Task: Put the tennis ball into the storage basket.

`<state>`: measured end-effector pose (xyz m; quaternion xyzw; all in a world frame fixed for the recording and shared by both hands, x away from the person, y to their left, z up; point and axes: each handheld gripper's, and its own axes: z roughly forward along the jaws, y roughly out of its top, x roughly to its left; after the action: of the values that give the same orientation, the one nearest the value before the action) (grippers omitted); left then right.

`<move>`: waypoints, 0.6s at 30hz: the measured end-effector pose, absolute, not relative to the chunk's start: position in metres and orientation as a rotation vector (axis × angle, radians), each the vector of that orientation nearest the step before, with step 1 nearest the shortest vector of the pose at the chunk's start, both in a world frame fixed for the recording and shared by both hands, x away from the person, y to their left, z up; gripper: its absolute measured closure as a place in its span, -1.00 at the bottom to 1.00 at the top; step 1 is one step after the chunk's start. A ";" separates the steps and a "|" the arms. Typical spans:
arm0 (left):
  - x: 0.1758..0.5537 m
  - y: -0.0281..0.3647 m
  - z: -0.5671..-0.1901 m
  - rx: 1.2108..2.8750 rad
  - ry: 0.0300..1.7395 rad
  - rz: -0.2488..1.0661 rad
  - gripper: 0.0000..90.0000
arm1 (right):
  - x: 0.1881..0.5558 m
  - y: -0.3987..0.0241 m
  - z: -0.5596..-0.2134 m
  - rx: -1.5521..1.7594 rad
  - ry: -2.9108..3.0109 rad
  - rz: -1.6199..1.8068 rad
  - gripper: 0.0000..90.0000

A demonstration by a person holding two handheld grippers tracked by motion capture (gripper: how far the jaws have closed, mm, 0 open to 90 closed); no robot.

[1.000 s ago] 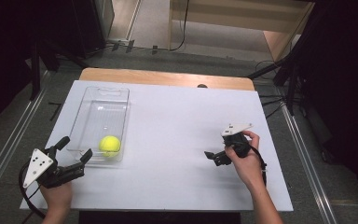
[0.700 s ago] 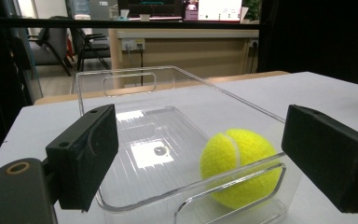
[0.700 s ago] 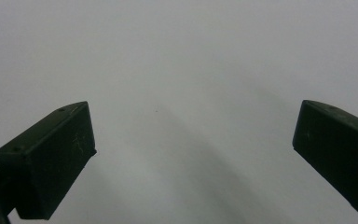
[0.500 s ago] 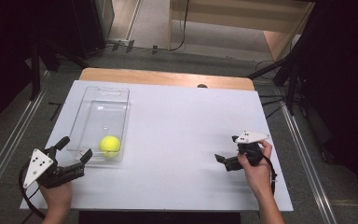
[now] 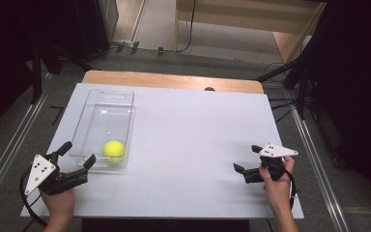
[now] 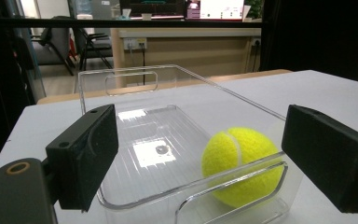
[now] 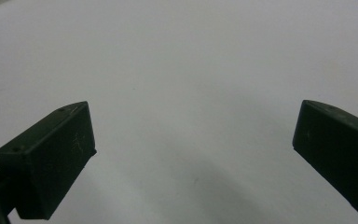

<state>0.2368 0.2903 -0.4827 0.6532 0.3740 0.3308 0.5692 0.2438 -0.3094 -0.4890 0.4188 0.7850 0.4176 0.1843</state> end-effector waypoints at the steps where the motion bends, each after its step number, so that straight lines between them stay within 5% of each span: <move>1: 0.237 0.290 -0.483 1.534 0.878 0.777 -0.75 | 0.242 -0.311 -0.490 1.185 2.208 1.178 -1.00; 18: 0.237 0.289 -0.483 1.538 0.879 0.783 -0.75 | 0.216 -0.343 -0.497 1.216 2.091 1.259 -1.00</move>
<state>0.2370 0.2893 -0.4827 0.6545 0.3741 0.3331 0.5664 0.2160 -0.3432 -0.4967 0.4363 0.7504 0.4519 0.2060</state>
